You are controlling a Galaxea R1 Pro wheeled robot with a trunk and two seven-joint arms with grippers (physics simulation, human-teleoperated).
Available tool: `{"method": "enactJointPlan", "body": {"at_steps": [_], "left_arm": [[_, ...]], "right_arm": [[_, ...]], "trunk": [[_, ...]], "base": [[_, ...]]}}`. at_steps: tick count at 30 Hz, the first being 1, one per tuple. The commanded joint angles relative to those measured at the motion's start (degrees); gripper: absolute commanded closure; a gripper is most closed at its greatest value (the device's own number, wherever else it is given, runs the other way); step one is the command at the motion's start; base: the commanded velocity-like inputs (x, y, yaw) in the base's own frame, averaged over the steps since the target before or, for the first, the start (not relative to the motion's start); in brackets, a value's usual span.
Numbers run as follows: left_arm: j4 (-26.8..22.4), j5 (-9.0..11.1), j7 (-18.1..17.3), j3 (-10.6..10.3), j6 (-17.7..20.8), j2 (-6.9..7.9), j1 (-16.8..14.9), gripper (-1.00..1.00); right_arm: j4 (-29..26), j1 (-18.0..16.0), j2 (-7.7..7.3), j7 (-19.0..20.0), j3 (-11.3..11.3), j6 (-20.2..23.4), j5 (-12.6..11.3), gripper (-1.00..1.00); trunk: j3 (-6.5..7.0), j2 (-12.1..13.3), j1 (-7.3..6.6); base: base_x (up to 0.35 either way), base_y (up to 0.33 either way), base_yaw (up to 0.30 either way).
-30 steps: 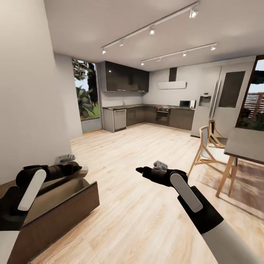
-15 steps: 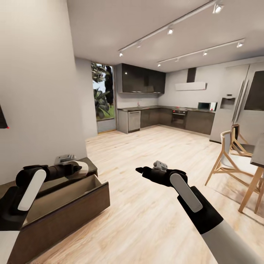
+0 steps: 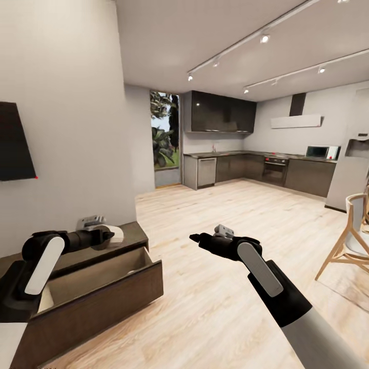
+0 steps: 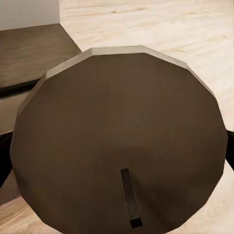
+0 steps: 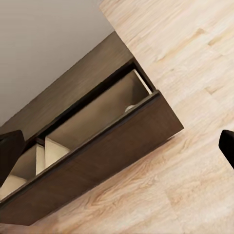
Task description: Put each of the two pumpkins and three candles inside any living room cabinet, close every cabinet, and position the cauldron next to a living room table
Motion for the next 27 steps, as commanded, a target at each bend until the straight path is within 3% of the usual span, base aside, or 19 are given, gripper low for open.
{"method": "enactJointPlan", "body": {"at_steps": [1,9,27], "left_arm": [[-0.03,0.59,0.67,-0.1,0.16,0.02,-0.07,1.0],[-0.07,0.59,0.67,-0.08,0.16,0.02,-0.07,1.0],[-0.13,0.59,0.74,-0.01,0.16,0.02,-0.07,1.0]], "right_arm": [[-0.1,-0.06,-0.07,-0.59,0.09,-0.07,-0.57,-1.0],[-0.1,-0.06,-0.08,-0.58,0.09,-0.07,-0.57,-1.0],[-0.1,-0.04,-0.08,-0.6,0.18,-0.07,-0.57,-1.0]], "trunk": [[-0.02,-0.03,0.02],[0.38,-0.03,0.02],[1.32,-0.03,0.02]], "base": [[0.196,-0.187,0.266],[0.134,-0.145,0.264],[0.009,-0.078,0.257]]}}
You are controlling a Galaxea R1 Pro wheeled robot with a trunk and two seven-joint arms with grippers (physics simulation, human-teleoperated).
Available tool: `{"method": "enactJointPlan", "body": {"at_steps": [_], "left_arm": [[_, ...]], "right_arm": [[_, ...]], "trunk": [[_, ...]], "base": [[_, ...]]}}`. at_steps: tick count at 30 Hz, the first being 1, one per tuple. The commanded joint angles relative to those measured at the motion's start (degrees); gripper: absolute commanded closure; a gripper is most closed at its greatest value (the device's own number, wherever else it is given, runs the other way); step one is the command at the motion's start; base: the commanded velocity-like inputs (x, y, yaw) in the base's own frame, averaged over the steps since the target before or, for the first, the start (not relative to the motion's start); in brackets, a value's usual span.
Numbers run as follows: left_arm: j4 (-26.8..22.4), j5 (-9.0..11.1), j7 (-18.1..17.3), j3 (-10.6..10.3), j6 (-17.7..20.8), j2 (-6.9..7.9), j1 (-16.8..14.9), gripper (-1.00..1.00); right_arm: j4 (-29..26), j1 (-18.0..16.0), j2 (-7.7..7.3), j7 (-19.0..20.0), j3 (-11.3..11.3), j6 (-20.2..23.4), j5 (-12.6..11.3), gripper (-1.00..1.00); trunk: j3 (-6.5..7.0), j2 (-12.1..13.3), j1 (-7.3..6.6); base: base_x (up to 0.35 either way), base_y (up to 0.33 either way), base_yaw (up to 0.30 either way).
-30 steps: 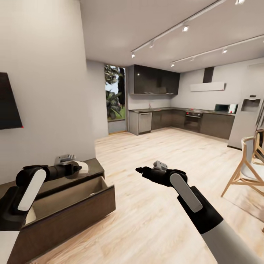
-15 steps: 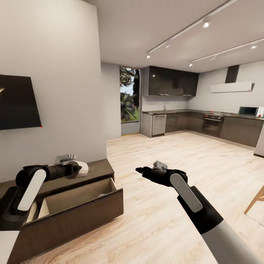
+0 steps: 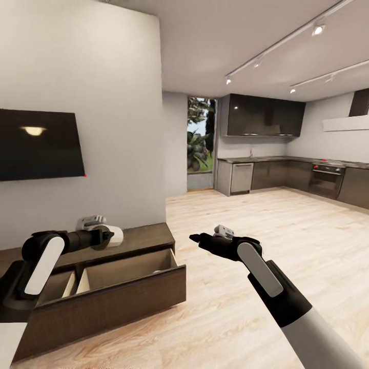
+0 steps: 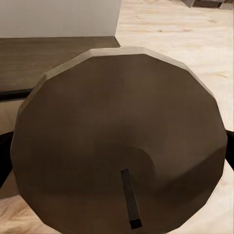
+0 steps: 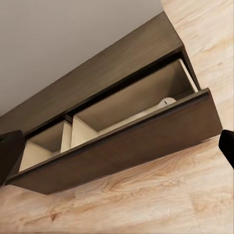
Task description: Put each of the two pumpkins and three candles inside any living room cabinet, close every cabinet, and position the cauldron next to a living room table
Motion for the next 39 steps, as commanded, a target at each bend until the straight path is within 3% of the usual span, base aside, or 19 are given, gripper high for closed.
{"method": "enactJointPlan", "body": {"at_steps": [1,23,27,33,39], "left_arm": [[-0.03,0.64,0.61,-0.09,0.15,0.02,-0.07,1.0],[-0.04,1.28,0.02,0.04,0.15,0.32,-0.06,1.0],[-0.14,2.31,-2.38,0.07,0.15,0.49,-0.05,1.0],[-0.19,2.92,-8.65,0.09,0.15,0.49,-0.01,1.0],[-0.13,2.96,-9.89,0.06,0.15,0.47,-0.03,1.0]], "right_arm": [[-0.1,-0.05,-0.06,-0.59,0.1,-0.06,-0.57,-1.0],[-0.12,-0.04,-0.14,-0.59,0.1,-0.05,-0.66,-1.0],[-0.16,-0.05,-0.15,-0.59,0.1,-0.05,-0.66,-1.0],[-0.23,-0.08,-0.12,-0.59,0.14,0.01,-0.66,-1.0],[-0.65,-0.05,-0.05,-0.82,0.3,-0.12,-0.58,-1.0]], "trunk": [[-0.01,-0.04,0.0],[1.17,-0.04,0.0],[1.39,-0.04,0.0],[1.66,-0.04,0.0],[1.71,-0.04,0.0]], "base": [[0.0,-0.073,0.252],[0.0,-0.105,0.247],[0.0,-0.032,0.244],[0.0,-0.006,0.207],[0.0,-0.012,0.044]]}}
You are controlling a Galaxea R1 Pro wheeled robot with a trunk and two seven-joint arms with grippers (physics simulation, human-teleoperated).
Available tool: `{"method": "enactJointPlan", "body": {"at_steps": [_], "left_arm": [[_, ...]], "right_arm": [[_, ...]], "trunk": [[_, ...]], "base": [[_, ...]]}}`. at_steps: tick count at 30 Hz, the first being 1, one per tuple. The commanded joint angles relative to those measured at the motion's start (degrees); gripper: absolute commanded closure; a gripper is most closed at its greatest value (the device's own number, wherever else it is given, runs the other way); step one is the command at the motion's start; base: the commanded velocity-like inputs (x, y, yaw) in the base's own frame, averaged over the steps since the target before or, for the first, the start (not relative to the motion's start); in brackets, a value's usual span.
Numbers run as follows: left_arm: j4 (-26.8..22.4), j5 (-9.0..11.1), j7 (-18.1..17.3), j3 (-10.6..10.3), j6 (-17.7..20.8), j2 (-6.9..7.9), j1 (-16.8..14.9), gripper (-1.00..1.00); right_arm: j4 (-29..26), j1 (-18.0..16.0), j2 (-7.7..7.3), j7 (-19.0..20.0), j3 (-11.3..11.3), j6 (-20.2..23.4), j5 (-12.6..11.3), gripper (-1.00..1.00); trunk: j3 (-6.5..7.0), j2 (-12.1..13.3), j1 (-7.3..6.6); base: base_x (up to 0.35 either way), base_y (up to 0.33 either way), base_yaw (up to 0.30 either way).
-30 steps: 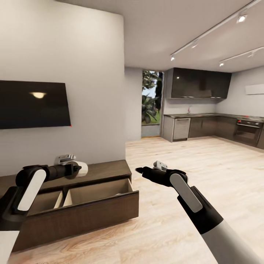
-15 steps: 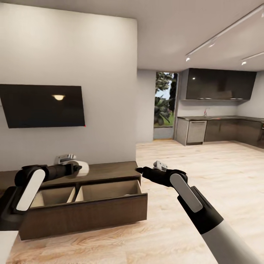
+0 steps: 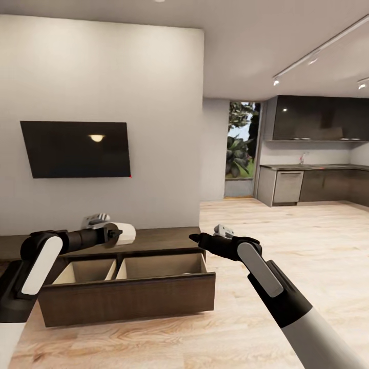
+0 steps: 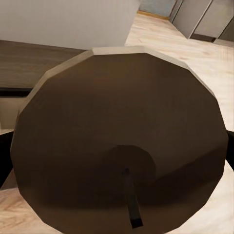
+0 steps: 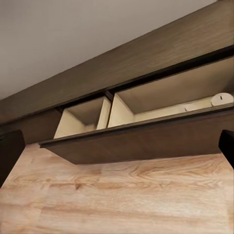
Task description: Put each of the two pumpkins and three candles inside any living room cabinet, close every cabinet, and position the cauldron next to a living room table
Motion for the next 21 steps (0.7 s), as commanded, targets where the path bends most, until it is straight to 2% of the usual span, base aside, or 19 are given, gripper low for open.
{"method": "enactJointPlan", "body": {"at_steps": [1,9,21], "left_arm": [[-0.02,-0.2,-0.23,-0.04,0.17,0.03,-0.06,1.0],[0.08,-0.28,-0.37,-0.02,0.17,0.03,-0.08,1.0],[0.27,-0.17,-0.38,-0.02,0.17,0.03,-0.09,1.0]], "right_arm": [[-0.11,-0.06,-0.05,-0.63,0.13,-0.05,-0.55,-1.0],[-0.22,-0.05,-0.14,-0.5,0.09,-0.12,-0.64,-1.0],[-0.23,-0.09,-0.07,-0.45,0.08,0.07,-0.65,-1.0]], "trunk": [[-0.07,-0.04,0.0],[-0.07,-0.04,0.0],[-0.07,-0.04,0.0]], "base": [[0.0,-0.043,0.012],[0.093,-0.054,0.003],[0.195,-0.221,0.0]]}}
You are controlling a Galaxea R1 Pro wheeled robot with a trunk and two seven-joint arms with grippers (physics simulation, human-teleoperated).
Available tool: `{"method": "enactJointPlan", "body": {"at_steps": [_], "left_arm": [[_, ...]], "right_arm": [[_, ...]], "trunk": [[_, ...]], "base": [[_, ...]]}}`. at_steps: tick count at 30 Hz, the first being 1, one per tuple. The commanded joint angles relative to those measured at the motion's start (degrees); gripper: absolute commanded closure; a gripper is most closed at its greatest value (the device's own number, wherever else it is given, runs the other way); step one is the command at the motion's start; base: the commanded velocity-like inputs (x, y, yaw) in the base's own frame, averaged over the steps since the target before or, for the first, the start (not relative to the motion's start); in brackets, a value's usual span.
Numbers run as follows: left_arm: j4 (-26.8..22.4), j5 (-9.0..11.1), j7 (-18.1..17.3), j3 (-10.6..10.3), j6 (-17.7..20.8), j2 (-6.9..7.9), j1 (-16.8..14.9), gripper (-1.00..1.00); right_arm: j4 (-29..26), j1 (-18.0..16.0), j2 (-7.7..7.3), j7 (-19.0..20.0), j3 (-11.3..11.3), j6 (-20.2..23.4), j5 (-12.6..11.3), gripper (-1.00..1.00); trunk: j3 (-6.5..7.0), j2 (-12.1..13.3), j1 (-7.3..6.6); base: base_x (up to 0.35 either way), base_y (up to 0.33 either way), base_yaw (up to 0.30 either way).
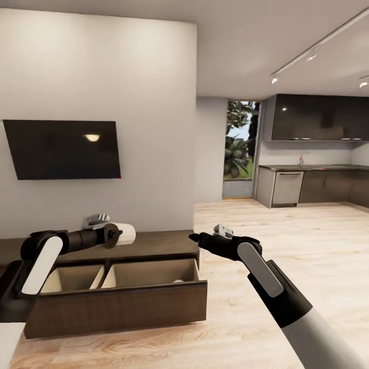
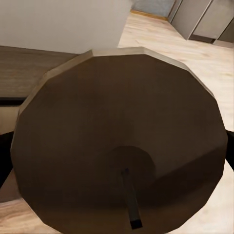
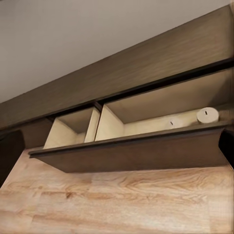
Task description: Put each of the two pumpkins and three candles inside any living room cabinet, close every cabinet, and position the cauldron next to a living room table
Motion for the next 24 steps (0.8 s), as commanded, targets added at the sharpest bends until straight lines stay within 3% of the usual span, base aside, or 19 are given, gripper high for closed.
{"method": "enactJointPlan", "body": {"at_steps": [1,6,19,24], "left_arm": [[-0.02,-0.1,-0.21,-0.05,0.19,0.03,-0.07,1.0],[0.03,-0.08,-0.21,-0.05,0.19,0.03,-0.07,1.0],[0.28,-0.59,0.04,-0.05,0.19,-0.23,-0.07,1.0],[0.45,-0.76,0.28,-0.05,0.19,-0.38,-0.07,1.0]], "right_arm": [[-0.08,-0.06,-0.05,-0.58,0.1,-0.08,-0.59,-1.0],[-0.08,-0.06,0.01,-0.67,0.16,-0.08,-0.59,-1.0],[-0.08,-0.08,0.02,-0.74,0.16,-0.08,-0.53,-1.0],[-0.08,-0.07,-0.05,-0.66,0.11,-0.08,-0.58,-1.0]], "trunk": [[-0.07,-0.04,0.01],[-0.07,-0.04,0.01],[-0.07,-0.04,0.01],[-0.02,-0.04,0.01]], "base": [[0.195,-0.237,0.0],[0.121,-0.159,0.106],[0.014,-0.022,0.261],[0.005,-0.218,0.042]]}}
